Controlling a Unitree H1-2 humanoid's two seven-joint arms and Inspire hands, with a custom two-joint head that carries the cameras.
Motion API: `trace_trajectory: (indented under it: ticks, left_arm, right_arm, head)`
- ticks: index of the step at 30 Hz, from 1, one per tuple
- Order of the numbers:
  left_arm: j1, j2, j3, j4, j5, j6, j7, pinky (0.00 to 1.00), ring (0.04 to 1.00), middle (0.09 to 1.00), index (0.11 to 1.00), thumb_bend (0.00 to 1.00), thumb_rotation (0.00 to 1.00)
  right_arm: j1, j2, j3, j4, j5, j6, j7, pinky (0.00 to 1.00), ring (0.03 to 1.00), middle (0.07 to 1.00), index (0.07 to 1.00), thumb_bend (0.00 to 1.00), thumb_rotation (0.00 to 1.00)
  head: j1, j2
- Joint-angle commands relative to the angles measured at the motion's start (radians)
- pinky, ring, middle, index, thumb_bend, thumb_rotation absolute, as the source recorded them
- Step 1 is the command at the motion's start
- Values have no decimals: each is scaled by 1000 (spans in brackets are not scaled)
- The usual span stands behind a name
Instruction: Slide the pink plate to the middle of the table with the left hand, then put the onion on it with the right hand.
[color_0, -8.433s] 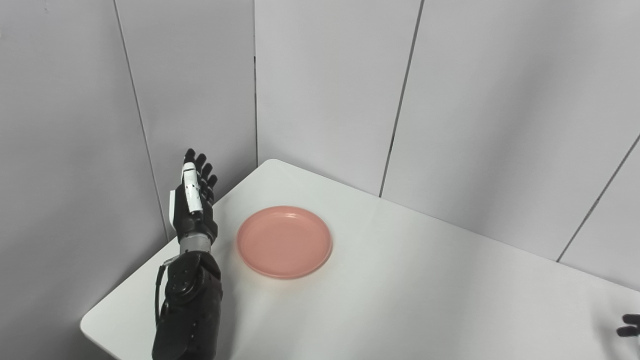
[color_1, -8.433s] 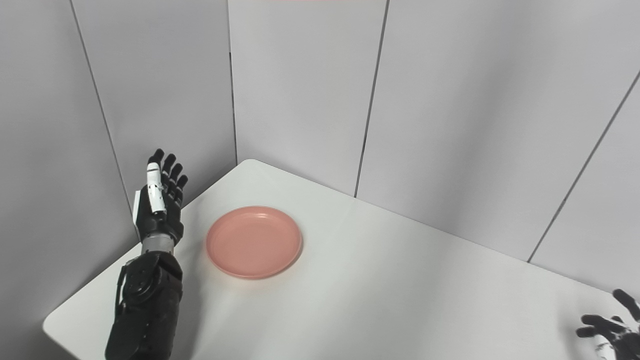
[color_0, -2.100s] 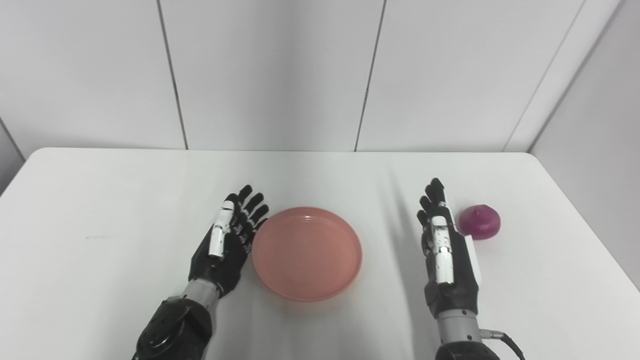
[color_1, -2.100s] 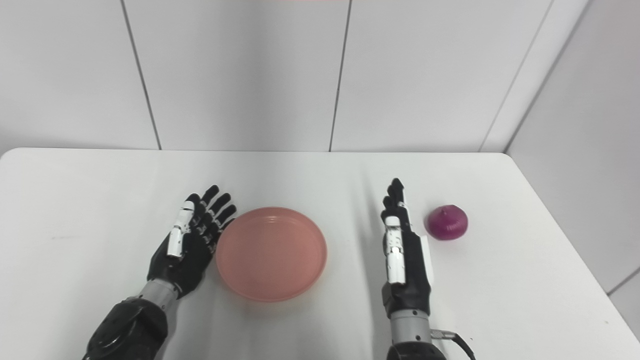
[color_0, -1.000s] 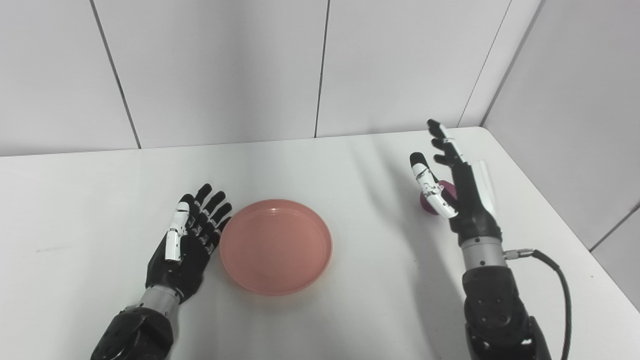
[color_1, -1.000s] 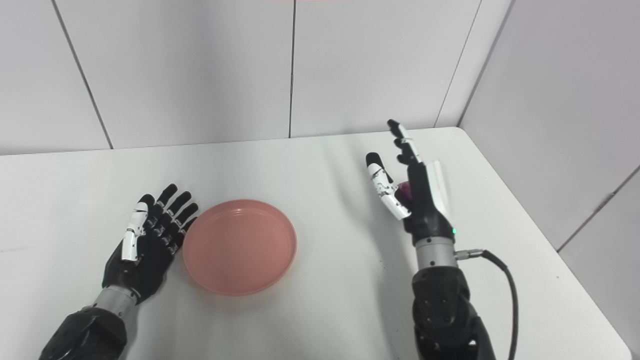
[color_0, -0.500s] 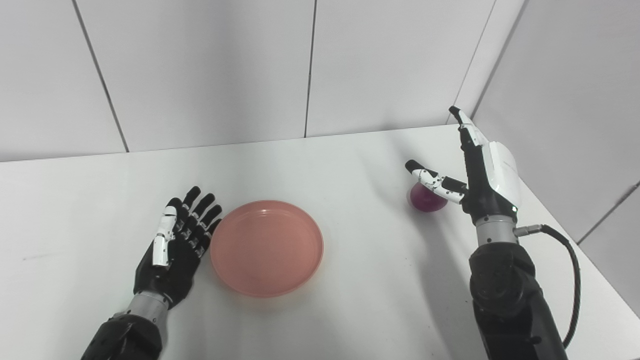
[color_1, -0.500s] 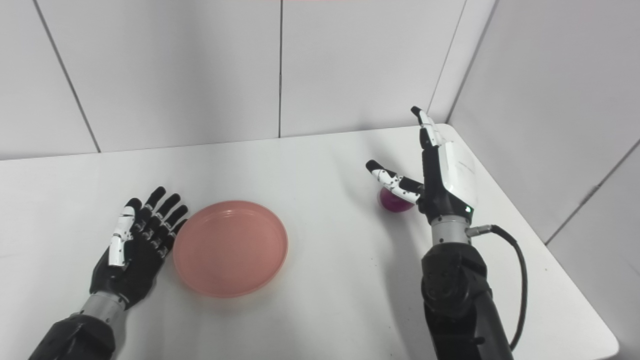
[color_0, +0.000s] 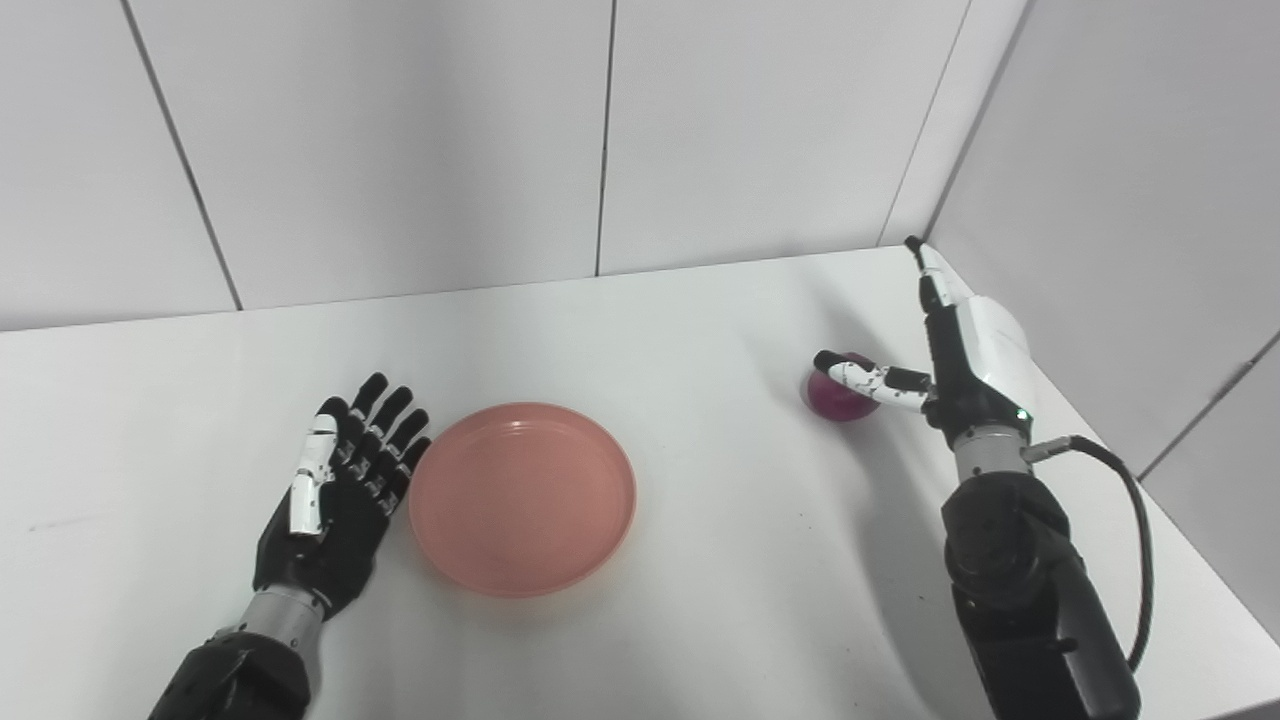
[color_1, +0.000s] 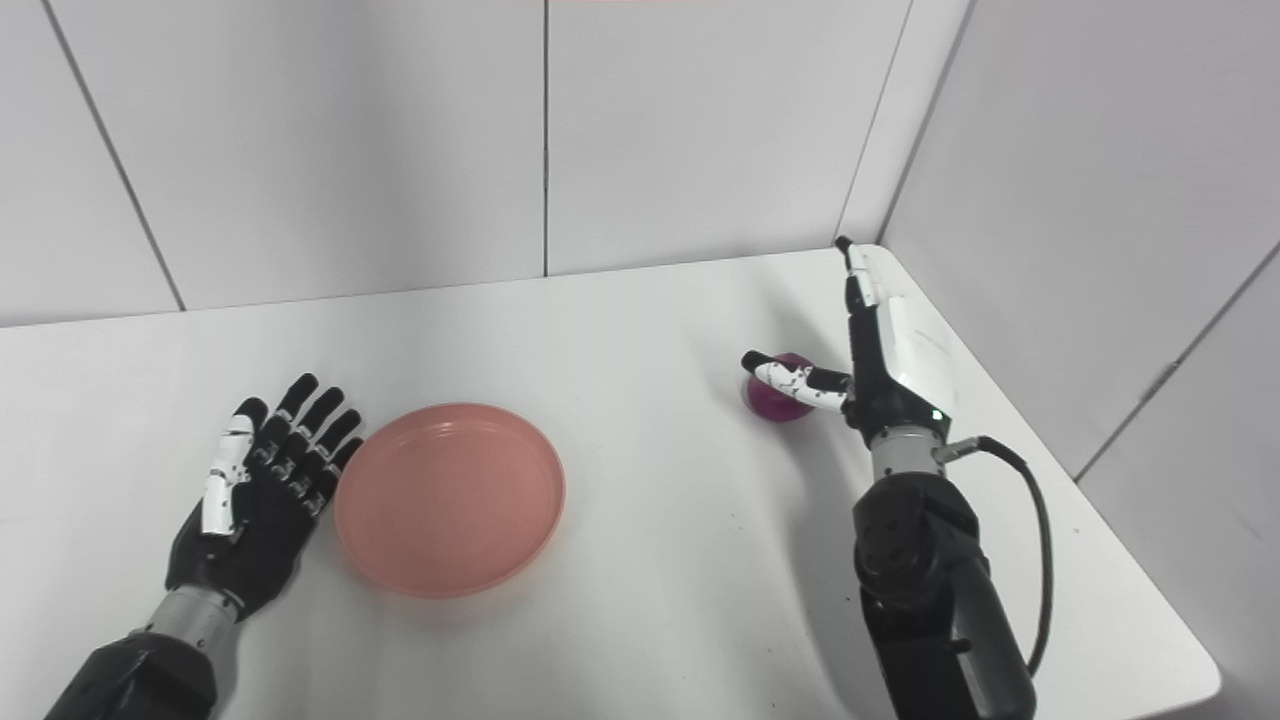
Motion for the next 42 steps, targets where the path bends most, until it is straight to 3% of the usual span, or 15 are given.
trace_trajectory:
  ticks: [1, 11, 18, 31, 42]
  left_arm:
    - [17, 13, 5, 41, 4, 6, -1, 990, 977, 990, 997, 411, 1000]
    - [25, 12, 6, 27, 9, 11, 4, 975, 969, 982, 991, 424, 1000]
    - [25, 12, 8, 28, 4, 12, -1, 981, 973, 985, 994, 416, 1000]
    - [27, 16, 8, 19, 3, 18, -4, 985, 973, 987, 995, 417, 1000]
    - [28, 10, 14, 16, 2, 23, 8, 980, 969, 983, 991, 412, 1000]
  right_arm:
    - [-34, -41, -3, -1, -21, 1, 20, 733, 905, 971, 993, 1000, 500]
    - [-41, -78, -3, 75, -18, 2, 117, 795, 935, 976, 991, 1000, 590]
    - [-57, -80, -15, 130, -53, 4, 187, 794, 932, 973, 992, 1000, 563]
    - [-72, -84, -28, 197, 29, 2, 177, 847, 937, 967, 976, 1000, 413]
    - [-80, -96, -12, 224, 92, -23, 135, 824, 913, 937, 948, 1000, 342]
  head:
    - [1, -1]
    - [3, 5]
    - [4, 9]
    - [2, 16]
    - [4, 22]
